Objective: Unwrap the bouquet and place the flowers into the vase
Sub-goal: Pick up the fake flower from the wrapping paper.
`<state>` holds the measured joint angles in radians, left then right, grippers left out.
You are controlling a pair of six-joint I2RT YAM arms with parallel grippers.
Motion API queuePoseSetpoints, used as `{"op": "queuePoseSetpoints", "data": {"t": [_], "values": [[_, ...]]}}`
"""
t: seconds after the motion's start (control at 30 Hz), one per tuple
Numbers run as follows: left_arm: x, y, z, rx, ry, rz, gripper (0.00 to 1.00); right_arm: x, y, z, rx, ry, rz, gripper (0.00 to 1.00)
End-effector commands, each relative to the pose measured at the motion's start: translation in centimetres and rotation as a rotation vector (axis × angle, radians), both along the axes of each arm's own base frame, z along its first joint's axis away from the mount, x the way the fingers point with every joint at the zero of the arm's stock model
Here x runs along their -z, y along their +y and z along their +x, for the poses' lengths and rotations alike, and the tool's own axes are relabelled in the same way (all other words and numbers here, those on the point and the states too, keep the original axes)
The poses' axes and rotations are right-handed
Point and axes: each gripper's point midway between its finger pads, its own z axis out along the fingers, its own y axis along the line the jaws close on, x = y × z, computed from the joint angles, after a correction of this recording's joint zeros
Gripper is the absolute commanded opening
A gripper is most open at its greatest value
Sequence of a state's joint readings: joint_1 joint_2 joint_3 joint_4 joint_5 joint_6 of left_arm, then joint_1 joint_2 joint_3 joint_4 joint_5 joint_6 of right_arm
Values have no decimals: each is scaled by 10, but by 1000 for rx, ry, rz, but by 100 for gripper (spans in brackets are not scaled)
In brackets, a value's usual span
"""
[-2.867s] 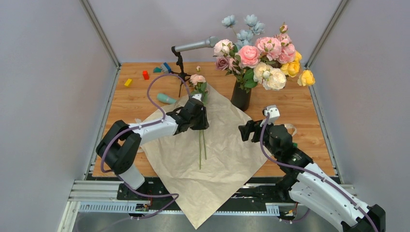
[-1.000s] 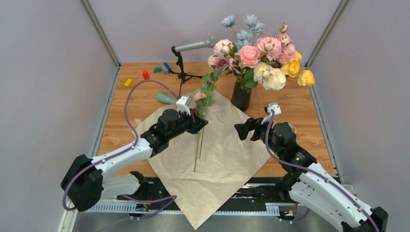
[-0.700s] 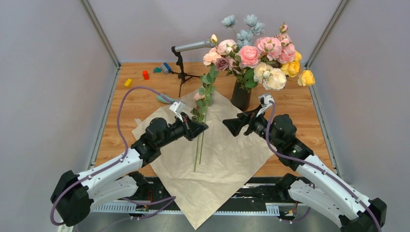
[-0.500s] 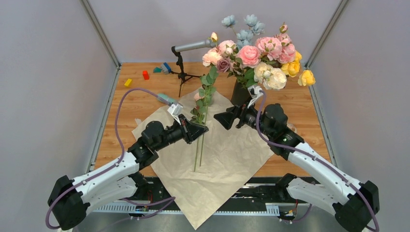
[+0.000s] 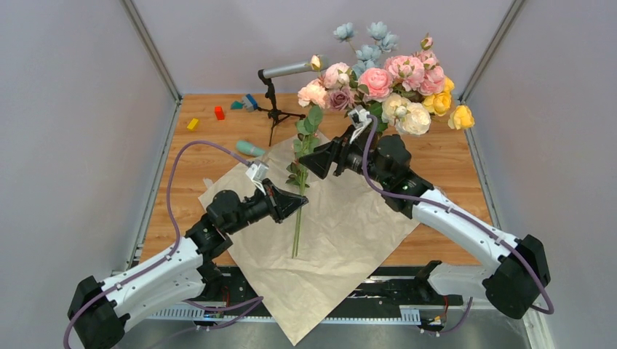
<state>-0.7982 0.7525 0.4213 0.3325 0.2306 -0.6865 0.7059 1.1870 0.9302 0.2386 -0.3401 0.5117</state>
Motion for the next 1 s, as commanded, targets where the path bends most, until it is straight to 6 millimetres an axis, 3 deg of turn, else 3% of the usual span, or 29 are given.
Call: {"op": "queuePoseSetpoints", "data": {"t": [0.0, 0.13, 0.27, 0.53, 0.67, 0.7, 0.77, 0.8, 0.83, 0.87, 0.9, 0.93, 0.97], "values": [[-10, 1, -4, 8, -39, -26, 0, -28, 16, 9, -13, -69, 41, 74], [-10, 2, -5, 10, -44, -22, 0, -28, 24, 19, -6, -81, 20, 66], [-4, 5, -5, 3, -38, 4, 0, -28, 30, 23, -9, -92, 13, 51], [16, 9, 1, -27, -25, 108, 0, -26, 32, 20, -35, -137, -13, 3], [25, 9, 4, -30, -5, 151, 2, -27, 33, 12, -76, -180, -25, 0], [26, 9, 7, -40, -5, 167, 5, -28, 33, 10, -88, -195, -27, 0], [33, 11, 10, -50, 8, 216, 24, -28, 33, 4, -106, -233, -47, 0], [35, 12, 11, -53, 3, 234, 44, -28, 33, 1, -113, -253, -64, 0], [36, 14, 14, -69, 12, 257, 54, -27, 32, -2, -117, -272, -81, 0], [32, 14, 16, -76, -3, 268, 73, -29, 31, -6, -118, -299, -99, 0], [39, 18, 18, -89, 15, 306, 80, -31, 29, -9, -115, -325, -118, 0], [32, 18, 20, -95, -4, 318, 90, -31, 28, -12, -108, -346, -141, 0], [37, 22, 22, -108, 10, 354, 94, -32, 25, -14, -94, -372, -165, 0]]}}
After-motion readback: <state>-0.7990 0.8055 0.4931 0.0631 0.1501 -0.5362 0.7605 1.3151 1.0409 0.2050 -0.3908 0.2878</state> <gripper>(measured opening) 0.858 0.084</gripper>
